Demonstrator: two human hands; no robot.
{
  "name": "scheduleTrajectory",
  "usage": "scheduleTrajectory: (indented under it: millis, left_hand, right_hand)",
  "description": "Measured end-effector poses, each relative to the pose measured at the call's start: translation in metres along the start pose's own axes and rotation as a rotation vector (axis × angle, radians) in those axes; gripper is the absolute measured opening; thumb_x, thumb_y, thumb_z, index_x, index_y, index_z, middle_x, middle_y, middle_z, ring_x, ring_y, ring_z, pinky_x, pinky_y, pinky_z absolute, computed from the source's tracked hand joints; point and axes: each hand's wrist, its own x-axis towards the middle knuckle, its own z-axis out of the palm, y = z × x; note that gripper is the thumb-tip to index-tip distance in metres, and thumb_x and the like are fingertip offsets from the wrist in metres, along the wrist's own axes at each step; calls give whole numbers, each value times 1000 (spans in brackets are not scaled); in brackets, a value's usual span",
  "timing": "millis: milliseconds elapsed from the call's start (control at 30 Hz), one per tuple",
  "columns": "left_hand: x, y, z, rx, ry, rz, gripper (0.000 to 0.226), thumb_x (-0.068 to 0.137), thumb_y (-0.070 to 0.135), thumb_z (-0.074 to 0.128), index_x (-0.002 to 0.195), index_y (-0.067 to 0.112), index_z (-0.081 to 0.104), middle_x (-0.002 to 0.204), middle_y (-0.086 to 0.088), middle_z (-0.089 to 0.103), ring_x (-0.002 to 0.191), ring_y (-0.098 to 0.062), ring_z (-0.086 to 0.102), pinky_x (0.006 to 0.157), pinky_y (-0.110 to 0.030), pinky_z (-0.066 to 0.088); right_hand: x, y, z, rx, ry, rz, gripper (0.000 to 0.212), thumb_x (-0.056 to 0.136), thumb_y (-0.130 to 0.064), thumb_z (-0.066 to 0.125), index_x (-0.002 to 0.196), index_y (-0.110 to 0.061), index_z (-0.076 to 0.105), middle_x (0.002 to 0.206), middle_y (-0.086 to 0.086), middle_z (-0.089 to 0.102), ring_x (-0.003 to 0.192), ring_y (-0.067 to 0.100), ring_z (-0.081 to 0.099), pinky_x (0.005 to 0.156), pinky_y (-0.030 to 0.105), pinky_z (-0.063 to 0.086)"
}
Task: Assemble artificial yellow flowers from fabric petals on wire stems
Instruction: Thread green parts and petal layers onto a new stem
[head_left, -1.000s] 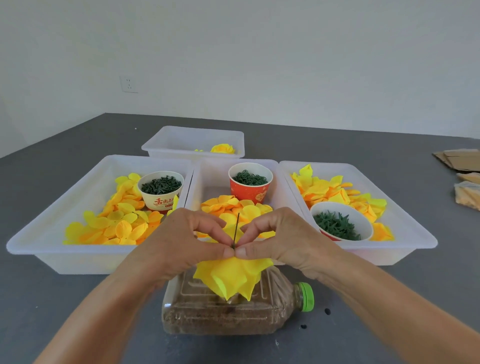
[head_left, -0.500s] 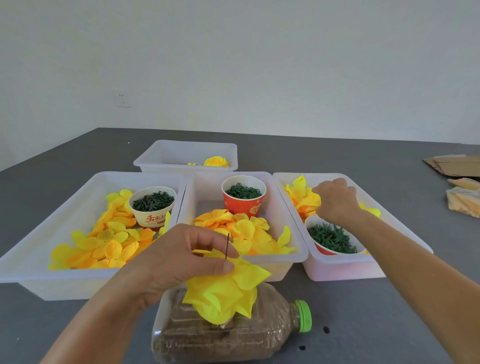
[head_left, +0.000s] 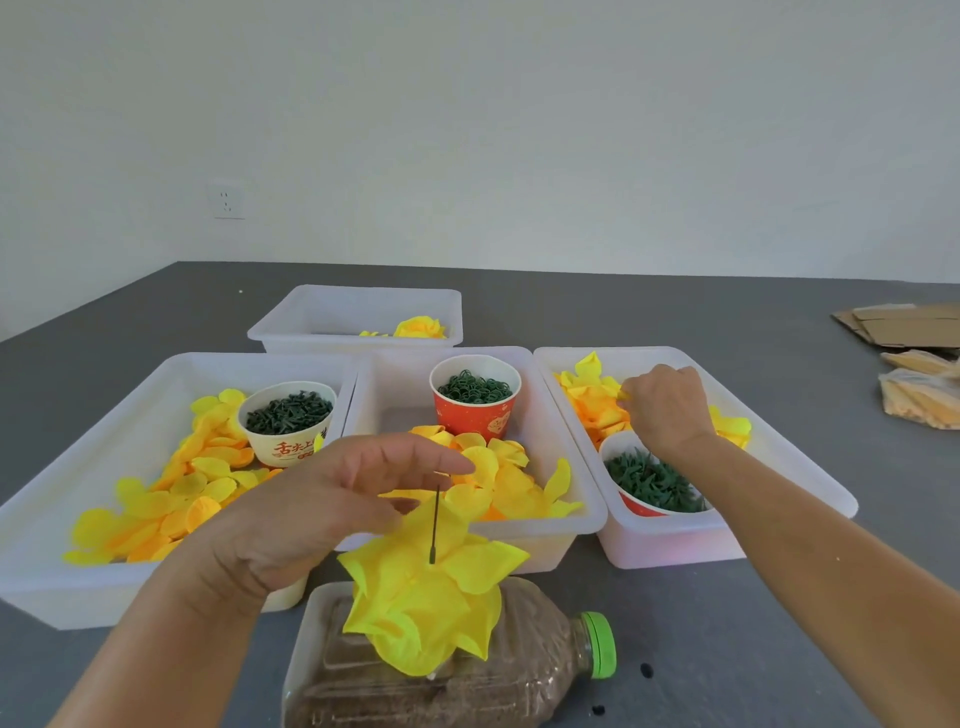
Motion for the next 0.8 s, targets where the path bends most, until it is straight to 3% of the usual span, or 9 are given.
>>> scheduleTrajectory:
  millis: [100, 300, 400, 467, 533, 667, 733, 800]
  left_hand:
    - [10, 3, 0, 43, 117, -12, 45, 81, -20, 48, 112, 9, 66, 115, -2, 68, 110, -18, 62, 103, -45, 42]
    - [30, 11, 5, 22, 268, -33, 33, 84, -12, 52, 101, 9, 70, 104, -6, 72, 99, -19, 67, 96, -41, 47]
    - [39, 12, 7, -3, 278, -38, 28, 84, -9, 54, 99, 8, 70, 100, -6, 73, 96, -19, 68, 93, -39, 48]
    - [45, 13, 8, -1, 281, -36, 25, 85, -8, 55, 99, 7, 70, 99, -7, 73, 96, -20, 68, 92, -38, 48]
    - [50, 15, 9, 6, 288, -36, 24, 84, -7, 56, 97, 7, 71, 98, -8, 73, 94, -20, 68, 90, -37, 50]
    - [59, 18, 10, 10, 301, -41, 21, 84, -5, 58, 93, 9, 71, 98, -13, 72, 95, -23, 67, 88, -35, 51]
    - [63, 18, 11, 17, 303, -42, 20, 83, -4, 59, 93, 8, 72, 96, -12, 73, 94, -21, 68, 88, -35, 51]
    - [68, 19, 12, 23, 307, -44, 20, 83, -4, 59, 91, 9, 72, 92, -8, 73, 90, -18, 68, 87, -35, 52]
  right_hand:
    - [0, 0, -3, -8, 25, -30, 22, 100, -32, 38, 95, -22, 57, 89, -3, 63, 91, 19, 56, 72, 29, 26]
    - [3, 4, -9, 67, 62, -43, 28, 94, -41, 50, 81, -16, 51, 91, 4, 65, 91, 24, 57, 72, 30, 31]
    - [6, 3, -9, 98, -19, -110, 14, 96, -18, 49, 101, -10, 58, 106, 8, 62, 98, 27, 59, 74, 31, 41]
    - [9, 5, -8, 132, -53, -131, 23, 89, 0, 47, 107, -8, 58, 109, 10, 61, 101, 28, 58, 75, 30, 42]
    - [10, 10, -7, 204, -83, -125, 30, 85, 6, 46, 107, -8, 60, 110, 10, 62, 101, 28, 57, 75, 29, 40]
    - [12, 18, -3, 565, -25, 64, 28, 86, 1, 53, 101, -15, 70, 111, 7, 65, 102, 24, 58, 84, 30, 44]
    - [15, 20, -4, 762, 30, 189, 13, 82, -8, 67, 94, -13, 71, 104, 8, 67, 96, 24, 60, 80, 30, 44]
    - [16, 22, -5, 857, 60, 250, 18, 75, -17, 77, 90, -12, 71, 98, 7, 68, 95, 22, 60, 75, 26, 39]
